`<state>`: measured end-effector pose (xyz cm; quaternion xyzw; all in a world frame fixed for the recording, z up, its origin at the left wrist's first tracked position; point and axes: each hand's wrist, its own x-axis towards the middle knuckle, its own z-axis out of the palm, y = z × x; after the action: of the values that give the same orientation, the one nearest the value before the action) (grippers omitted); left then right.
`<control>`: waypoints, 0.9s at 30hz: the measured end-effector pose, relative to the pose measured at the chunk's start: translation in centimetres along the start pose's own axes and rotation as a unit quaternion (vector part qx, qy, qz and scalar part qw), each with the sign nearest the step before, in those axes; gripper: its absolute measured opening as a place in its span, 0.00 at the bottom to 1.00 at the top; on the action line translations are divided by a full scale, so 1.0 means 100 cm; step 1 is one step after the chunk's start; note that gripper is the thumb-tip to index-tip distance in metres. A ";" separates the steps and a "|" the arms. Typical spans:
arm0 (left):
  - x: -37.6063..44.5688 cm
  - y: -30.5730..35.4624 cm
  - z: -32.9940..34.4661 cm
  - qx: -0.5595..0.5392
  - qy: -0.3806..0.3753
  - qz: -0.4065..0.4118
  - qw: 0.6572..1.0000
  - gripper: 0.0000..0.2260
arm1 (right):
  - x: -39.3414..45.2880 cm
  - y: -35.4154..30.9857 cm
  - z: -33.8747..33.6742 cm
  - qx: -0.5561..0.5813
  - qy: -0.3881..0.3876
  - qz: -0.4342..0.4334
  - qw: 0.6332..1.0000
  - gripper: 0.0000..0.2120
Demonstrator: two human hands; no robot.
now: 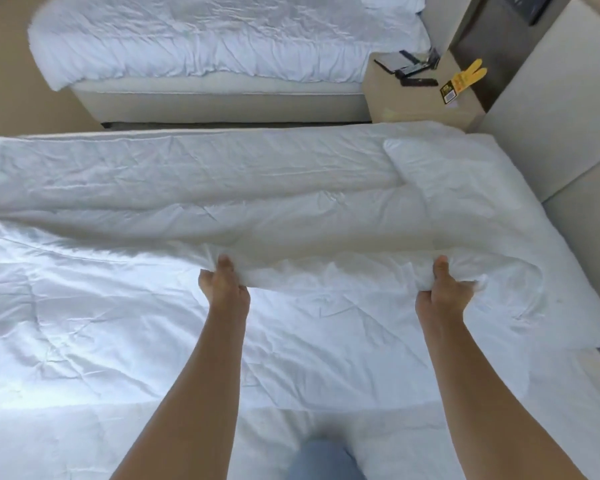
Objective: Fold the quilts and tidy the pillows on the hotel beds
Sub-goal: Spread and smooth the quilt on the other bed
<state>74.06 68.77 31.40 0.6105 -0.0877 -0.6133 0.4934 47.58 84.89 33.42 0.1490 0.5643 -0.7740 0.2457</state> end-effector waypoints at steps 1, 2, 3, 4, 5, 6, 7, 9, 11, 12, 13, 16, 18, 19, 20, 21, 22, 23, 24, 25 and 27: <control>0.009 -0.001 0.016 -0.008 0.005 0.005 1.000 0.10 | 0.018 0.000 0.016 0.008 -0.019 -0.011 1.000 0.13; 0.020 -0.003 0.033 -0.010 0.012 0.010 1.000 0.10 | 0.038 0.000 0.030 0.003 -0.028 -0.017 0.999 0.15; 0.030 -0.006 0.050 -0.005 0.017 0.016 1.000 0.10 | 0.059 0.003 0.041 -0.008 -0.032 -0.024 0.999 0.16; 0.041 -0.007 0.067 0.004 0.016 0.017 1.000 0.10 | 0.079 0.006 0.052 -0.021 -0.035 -0.027 0.999 0.14; 0.052 -0.008 0.085 0.010 0.017 0.020 1.000 0.11 | 0.099 0.010 0.063 -0.031 -0.040 -0.025 0.998 0.11; 0.065 -0.009 0.103 0.013 0.024 0.028 0.999 0.11 | 0.119 0.016 0.073 -0.043 -0.049 -0.027 0.998 0.10; 0.079 -0.011 0.120 0.018 0.032 0.032 0.999 0.11 | 0.139 0.022 0.084 -0.053 -0.056 -0.033 0.996 0.09; 0.113 -0.021 0.146 0.040 0.052 0.045 0.997 0.11 | 0.173 0.032 0.107 -0.083 -0.063 -0.045 0.994 0.09; 0.143 -0.031 0.164 0.060 0.050 0.059 0.995 0.11 | 0.207 0.048 0.125 -0.115 -0.059 -0.062 0.990 0.08; 0.159 -0.037 0.171 0.086 0.034 0.078 0.993 0.07 | 0.220 0.056 0.133 -0.147 -0.064 -0.066 0.985 0.08; 0.174 -0.044 0.175 0.143 0.002 0.107 0.984 0.02 | 0.233 0.066 0.140 -0.197 -0.079 -0.070 0.975 0.09; 0.222 -0.075 0.174 0.506 -0.109 0.205 0.831 0.29 | 0.263 0.110 0.148 -0.507 -0.157 -0.177 0.829 0.28; 0.246 -0.092 0.161 0.678 -0.117 0.313 0.655 0.31 | 0.281 0.138 0.145 -0.679 -0.190 -0.322 0.632 0.34; 0.259 -0.098 0.151 0.715 -0.123 0.372 0.579 0.32 | 0.289 0.146 0.142 -0.725 -0.199 -0.355 0.555 0.34; 0.268 -0.101 0.142 0.736 -0.131 0.401 0.529 0.34 | 0.298 0.151 0.139 -0.755 -0.205 -0.371 0.501 0.33; 0.282 -0.105 0.133 0.749 -0.132 0.420 0.496 0.34 | 0.309 0.155 0.134 -0.772 -0.214 -0.377 0.464 0.32; 0.293 -0.108 0.127 0.758 -0.132 0.426 0.475 0.34 | 0.316 0.155 0.130 -0.779 -0.220 -0.384 0.444 0.31; 0.303 -0.112 0.122 0.765 -0.126 0.428 0.464 0.34 | 0.326 0.156 0.126 -0.781 -0.224 -0.393 0.431 0.31; 0.308 -0.113 0.123 0.769 -0.122 0.426 0.461 0.33 | 0.333 0.159 0.125 -0.783 -0.222 -0.403 0.420 0.31; 0.312 -0.116 0.125 0.767 -0.119 0.431 0.460 0.33 | 0.337 0.162 0.125 -0.784 -0.217 -0.410 0.413 0.31; 0.315 -0.120 0.129 0.766 -0.119 0.435 0.458 0.34 | 0.339 0.169 0.126 -0.783 -0.211 -0.418 0.409 0.31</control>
<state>64.64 45.97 5.13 0.5469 -0.8340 -0.0718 0.0148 29.12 61.64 6.68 -0.5310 0.8472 -0.0086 0.0129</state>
